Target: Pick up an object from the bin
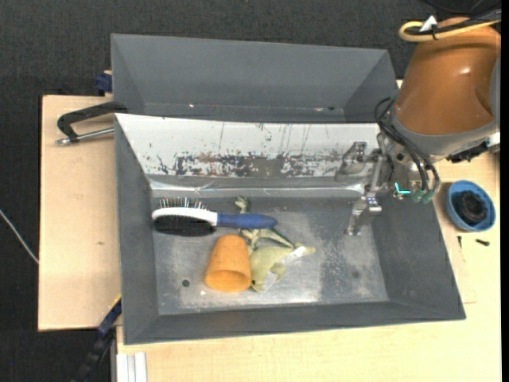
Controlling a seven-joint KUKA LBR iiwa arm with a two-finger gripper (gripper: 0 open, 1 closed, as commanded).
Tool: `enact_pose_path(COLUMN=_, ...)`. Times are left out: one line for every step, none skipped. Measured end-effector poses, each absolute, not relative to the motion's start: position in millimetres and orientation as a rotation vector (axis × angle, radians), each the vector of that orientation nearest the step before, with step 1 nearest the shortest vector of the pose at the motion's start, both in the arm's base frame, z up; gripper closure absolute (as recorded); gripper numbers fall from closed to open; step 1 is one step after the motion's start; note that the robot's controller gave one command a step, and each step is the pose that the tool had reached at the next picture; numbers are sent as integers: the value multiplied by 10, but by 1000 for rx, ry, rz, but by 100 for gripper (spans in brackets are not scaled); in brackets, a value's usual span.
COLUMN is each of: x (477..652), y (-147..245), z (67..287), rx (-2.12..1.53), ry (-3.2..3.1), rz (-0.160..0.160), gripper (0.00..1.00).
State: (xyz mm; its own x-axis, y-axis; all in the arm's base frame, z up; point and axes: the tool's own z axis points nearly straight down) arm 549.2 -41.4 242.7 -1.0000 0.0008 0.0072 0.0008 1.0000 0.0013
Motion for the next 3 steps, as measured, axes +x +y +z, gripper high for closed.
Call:
enact_pose_path(x=5829, y=498, z=1435, rx=228, ry=-3128, rz=-6, gripper=0)
enact_pose_path(x=5754, y=491, z=738, rx=348, ry=-3130, rz=-2, gripper=0)
enact_pose_path(x=5761, y=479, z=756, rx=347, ry=-3133, rz=1, gripper=100)
